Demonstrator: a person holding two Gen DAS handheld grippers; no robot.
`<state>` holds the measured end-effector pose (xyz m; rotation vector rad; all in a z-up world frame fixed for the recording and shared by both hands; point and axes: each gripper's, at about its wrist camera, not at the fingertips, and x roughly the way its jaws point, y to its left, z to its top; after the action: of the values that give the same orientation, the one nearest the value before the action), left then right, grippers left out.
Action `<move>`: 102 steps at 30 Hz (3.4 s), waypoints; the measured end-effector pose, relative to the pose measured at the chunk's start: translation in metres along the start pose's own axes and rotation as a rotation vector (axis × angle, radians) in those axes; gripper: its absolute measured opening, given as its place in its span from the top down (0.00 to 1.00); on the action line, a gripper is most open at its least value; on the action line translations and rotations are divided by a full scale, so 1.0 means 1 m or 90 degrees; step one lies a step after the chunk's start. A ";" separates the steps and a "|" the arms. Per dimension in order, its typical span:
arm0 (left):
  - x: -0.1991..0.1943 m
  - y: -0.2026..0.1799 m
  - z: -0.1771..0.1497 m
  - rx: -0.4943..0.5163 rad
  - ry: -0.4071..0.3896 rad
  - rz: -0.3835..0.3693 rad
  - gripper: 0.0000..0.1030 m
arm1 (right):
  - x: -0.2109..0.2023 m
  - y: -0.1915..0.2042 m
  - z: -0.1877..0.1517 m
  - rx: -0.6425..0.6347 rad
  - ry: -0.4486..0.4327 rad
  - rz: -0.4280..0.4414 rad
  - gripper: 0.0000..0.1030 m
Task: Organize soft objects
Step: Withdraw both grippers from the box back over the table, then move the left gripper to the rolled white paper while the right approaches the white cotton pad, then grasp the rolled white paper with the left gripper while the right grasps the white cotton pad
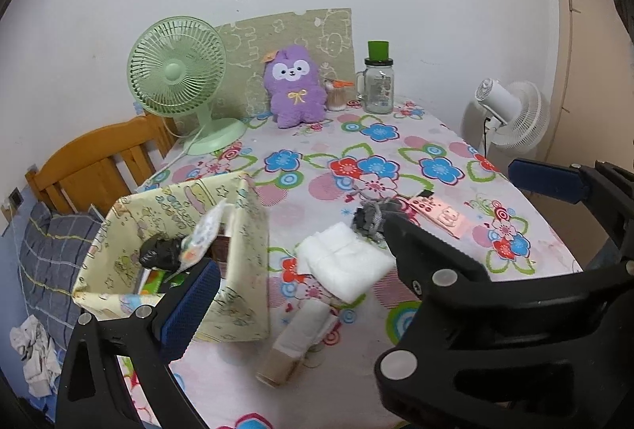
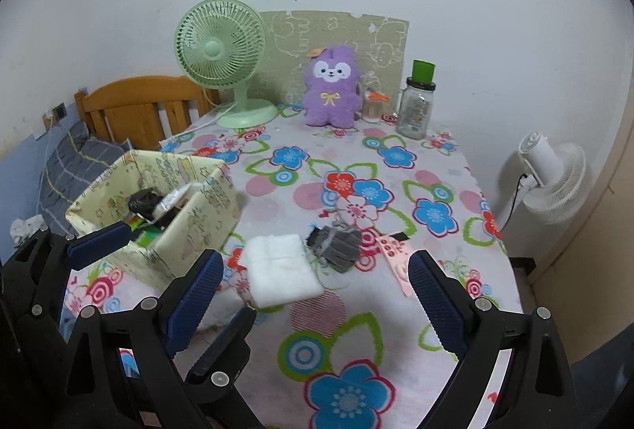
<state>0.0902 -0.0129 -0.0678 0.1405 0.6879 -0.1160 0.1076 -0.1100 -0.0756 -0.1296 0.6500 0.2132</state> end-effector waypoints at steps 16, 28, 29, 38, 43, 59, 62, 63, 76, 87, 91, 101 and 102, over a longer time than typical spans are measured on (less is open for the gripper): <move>0.022 -0.033 -0.017 0.019 0.012 -0.009 0.00 | 0.017 -0.029 -0.029 0.012 0.011 0.014 0.07; 0.048 -0.036 -0.040 -0.008 0.019 0.014 0.00 | 0.043 -0.029 -0.049 -0.028 0.005 0.004 0.07; 0.051 -0.036 -0.042 -0.009 0.023 0.013 0.00 | 0.045 -0.028 -0.051 -0.033 0.002 -0.005 0.07; 0.072 -0.027 -0.055 -0.007 0.038 0.039 0.00 | 0.067 -0.018 -0.062 -0.033 0.002 -0.002 0.07; 0.077 -0.016 -0.062 -0.022 0.045 0.054 0.00 | 0.077 -0.009 -0.064 -0.039 0.010 0.016 0.07; 0.098 0.006 -0.069 -0.068 0.108 -0.015 0.09 | 0.102 0.003 -0.063 -0.045 0.044 0.045 0.07; 0.099 0.009 -0.068 -0.062 0.120 -0.030 0.15 | 0.103 0.004 -0.061 -0.044 0.045 0.044 0.07; 0.098 0.009 -0.067 -0.060 0.123 -0.034 0.18 | 0.103 0.004 -0.061 -0.043 0.045 0.044 0.07; 0.096 0.012 -0.061 -0.047 0.141 -0.059 0.63 | 0.117 0.009 -0.051 -0.046 0.074 0.072 0.07; 0.100 0.007 -0.055 -0.049 0.156 -0.056 0.72 | 0.129 0.002 -0.042 -0.052 0.088 0.068 0.07; 0.103 0.005 -0.052 -0.054 0.162 -0.055 0.72 | 0.135 -0.002 -0.038 -0.047 0.096 0.076 0.07; 0.113 0.002 -0.043 -0.072 0.171 -0.046 0.56 | 0.158 -0.011 -0.036 -0.024 0.140 0.123 0.26; 0.114 0.001 -0.043 -0.074 0.170 -0.046 0.51 | 0.158 -0.013 -0.036 -0.016 0.143 0.131 0.31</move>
<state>0.1511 -0.0118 -0.1734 0.0194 0.9637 -0.1280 0.2121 -0.1044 -0.2006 -0.1115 0.8846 0.4092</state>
